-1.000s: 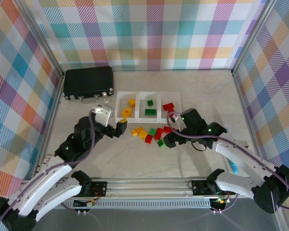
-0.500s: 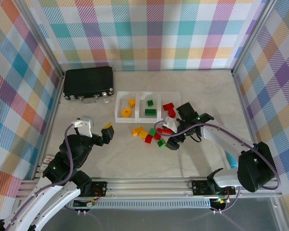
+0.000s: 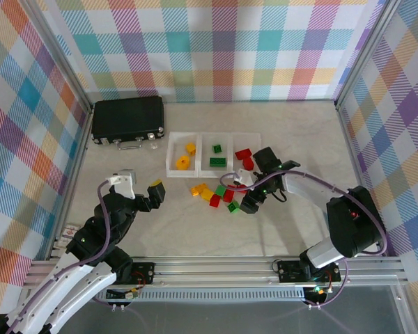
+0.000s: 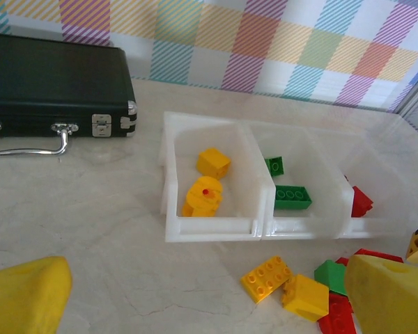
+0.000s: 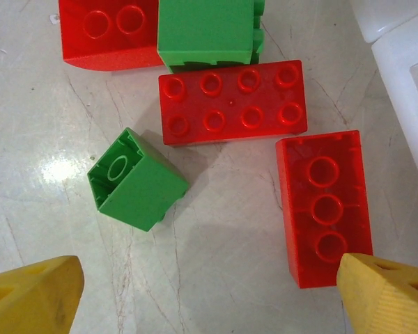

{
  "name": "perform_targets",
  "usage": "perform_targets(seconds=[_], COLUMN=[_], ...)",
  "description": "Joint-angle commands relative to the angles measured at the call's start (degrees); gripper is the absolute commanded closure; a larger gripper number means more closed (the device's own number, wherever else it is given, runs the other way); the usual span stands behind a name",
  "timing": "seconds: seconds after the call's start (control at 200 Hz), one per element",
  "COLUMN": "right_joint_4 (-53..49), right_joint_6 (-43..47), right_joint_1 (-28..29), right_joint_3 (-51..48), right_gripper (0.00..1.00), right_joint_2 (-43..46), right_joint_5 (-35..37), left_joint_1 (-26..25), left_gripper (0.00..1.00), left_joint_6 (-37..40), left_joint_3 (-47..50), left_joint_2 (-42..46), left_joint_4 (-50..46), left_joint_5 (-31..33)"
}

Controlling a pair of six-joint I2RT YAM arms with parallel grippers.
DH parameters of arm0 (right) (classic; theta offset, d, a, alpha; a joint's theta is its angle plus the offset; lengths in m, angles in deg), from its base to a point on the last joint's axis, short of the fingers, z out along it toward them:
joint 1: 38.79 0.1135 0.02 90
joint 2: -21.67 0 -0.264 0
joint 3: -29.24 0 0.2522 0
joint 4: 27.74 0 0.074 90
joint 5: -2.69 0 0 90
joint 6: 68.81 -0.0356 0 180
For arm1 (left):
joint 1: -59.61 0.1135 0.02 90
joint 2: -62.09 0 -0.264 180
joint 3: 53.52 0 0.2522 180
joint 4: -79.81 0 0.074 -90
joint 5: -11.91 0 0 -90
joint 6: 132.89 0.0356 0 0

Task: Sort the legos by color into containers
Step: Pick up the lego from the center of the table.

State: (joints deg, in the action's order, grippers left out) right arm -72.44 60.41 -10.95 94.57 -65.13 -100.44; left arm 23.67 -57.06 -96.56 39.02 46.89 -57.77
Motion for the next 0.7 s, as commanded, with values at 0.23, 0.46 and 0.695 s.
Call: perform_targets(seconds=[0.23, 0.46, 0.695], right_joint_4=[-0.1, -1.3, 0.1], right_joint_6=[4.4, 4.9, 6.2], right_joint_1=[-1.6, -1.8, -1.8], right_joint_3=[6.6, 10.0, 10.3], right_gripper=[0.08, 0.11, 0.18], right_joint_2=[-8.1, -13.6, -16.2], right_joint_5=[-0.8, 0.0, 1.9], left_joint_1=[0.1, 0.1, 0.1], left_gripper=[0.00, 0.00, 0.00], left_joint_6=[-1.2, -2.6, -2.9], left_joint_3=[1.1, 0.5, 0.3], left_joint_2=[1.0, 2.4, 3.9], left_joint_4=[0.1, -1.4, -2.5], left_joint_5=[0.5, 3.1, 4.5])
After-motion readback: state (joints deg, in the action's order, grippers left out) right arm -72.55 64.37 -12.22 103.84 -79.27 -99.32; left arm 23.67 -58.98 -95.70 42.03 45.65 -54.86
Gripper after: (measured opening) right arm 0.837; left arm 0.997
